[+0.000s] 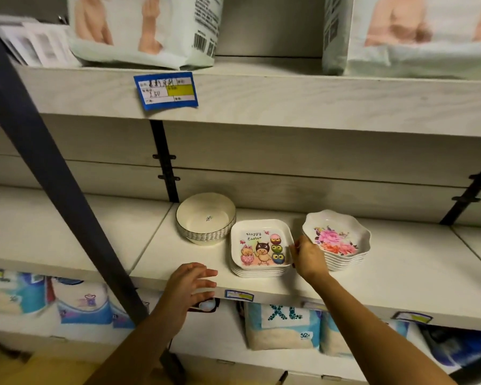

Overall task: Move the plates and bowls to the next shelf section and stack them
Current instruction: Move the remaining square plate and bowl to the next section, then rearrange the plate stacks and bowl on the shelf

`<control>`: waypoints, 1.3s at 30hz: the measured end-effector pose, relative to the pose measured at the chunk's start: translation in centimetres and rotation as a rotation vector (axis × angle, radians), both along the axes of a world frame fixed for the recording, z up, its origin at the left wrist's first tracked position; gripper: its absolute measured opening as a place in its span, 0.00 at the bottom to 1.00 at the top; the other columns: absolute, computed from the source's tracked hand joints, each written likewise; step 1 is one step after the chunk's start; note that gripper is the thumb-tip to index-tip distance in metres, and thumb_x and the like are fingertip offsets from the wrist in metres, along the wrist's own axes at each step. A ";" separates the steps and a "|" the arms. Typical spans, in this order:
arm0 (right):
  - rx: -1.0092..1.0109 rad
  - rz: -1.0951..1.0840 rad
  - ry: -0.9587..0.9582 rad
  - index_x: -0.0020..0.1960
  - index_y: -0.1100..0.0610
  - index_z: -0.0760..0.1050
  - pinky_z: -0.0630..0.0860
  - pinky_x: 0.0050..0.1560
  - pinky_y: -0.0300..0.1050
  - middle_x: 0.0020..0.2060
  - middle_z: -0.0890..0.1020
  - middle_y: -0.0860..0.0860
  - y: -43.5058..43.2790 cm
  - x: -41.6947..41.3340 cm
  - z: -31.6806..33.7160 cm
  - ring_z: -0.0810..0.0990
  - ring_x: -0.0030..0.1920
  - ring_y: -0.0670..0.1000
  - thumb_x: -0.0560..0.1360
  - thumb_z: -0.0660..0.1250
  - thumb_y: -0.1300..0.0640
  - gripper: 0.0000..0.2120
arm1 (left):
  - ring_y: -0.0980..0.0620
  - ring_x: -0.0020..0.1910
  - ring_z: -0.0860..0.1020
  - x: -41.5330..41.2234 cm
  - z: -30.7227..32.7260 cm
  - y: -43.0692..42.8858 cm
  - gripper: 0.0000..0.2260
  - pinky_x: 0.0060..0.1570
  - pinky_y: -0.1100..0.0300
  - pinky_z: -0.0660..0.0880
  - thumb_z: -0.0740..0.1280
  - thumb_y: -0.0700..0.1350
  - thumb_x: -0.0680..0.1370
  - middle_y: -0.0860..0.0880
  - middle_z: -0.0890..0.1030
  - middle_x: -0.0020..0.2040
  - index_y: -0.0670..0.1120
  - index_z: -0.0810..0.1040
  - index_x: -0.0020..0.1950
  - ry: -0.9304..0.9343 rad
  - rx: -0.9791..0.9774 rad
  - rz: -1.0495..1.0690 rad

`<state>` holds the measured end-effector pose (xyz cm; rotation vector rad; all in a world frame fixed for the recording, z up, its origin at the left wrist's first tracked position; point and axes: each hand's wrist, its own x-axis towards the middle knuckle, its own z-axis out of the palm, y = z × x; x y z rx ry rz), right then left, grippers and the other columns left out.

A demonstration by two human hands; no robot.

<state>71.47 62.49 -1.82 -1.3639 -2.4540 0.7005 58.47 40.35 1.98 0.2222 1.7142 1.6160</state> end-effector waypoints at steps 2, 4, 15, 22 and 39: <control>0.028 0.008 -0.053 0.54 0.64 0.72 0.76 0.51 0.52 0.50 0.82 0.63 0.0 -0.2 -0.1 0.81 0.50 0.62 0.79 0.57 0.57 0.12 | 0.45 0.41 0.79 -0.4 -0.1 -0.1 0.04 0.35 0.58 0.78 0.58 0.37 0.79 0.44 0.81 0.44 0.39 0.70 0.51 -0.002 0.016 0.013; 0.050 0.007 -0.079 0.56 0.64 0.70 0.75 0.51 0.53 0.50 0.82 0.63 0.1 -0.3 -0.3 0.80 0.51 0.62 0.79 0.57 0.56 0.12 | 0.45 0.41 0.79 -0.8 -0.2 -0.2 0.05 0.33 0.59 0.79 0.58 0.37 0.79 0.43 0.80 0.44 0.38 0.70 0.53 -0.005 0.015 0.023; 0.160 -0.066 -0.121 0.60 0.61 0.66 0.75 0.52 0.52 0.53 0.81 0.61 -0.1 -1.1 -1.5 0.80 0.54 0.61 0.79 0.57 0.54 0.14 | 0.46 0.43 0.79 -1.8 -1.3 -2.1 0.06 0.33 0.61 0.79 0.56 0.39 0.80 0.43 0.79 0.48 0.42 0.72 0.48 0.030 0.050 0.021; 0.196 -0.064 -0.171 0.61 0.60 0.67 0.76 0.48 0.51 0.50 0.82 0.60 0.1 -1.5 -2.2 0.81 0.51 0.61 0.78 0.58 0.55 0.14 | 0.44 0.47 0.78 -1.7 -1.5 -3.9 0.06 0.34 0.62 0.80 0.56 0.39 0.80 0.41 0.78 0.49 0.41 0.72 0.51 -0.020 0.082 0.055; -0.279 -0.216 0.238 0.64 0.62 0.67 0.75 0.56 0.56 0.45 0.83 0.60 -2.1 1.2 -1.9 0.80 0.47 0.60 0.78 0.59 0.56 0.17 | 0.48 0.40 0.78 -2.3 -2.7 -2.1 0.05 0.38 0.60 0.79 0.57 0.39 0.80 0.44 0.80 0.44 0.41 0.72 0.48 -0.036 -0.006 -0.052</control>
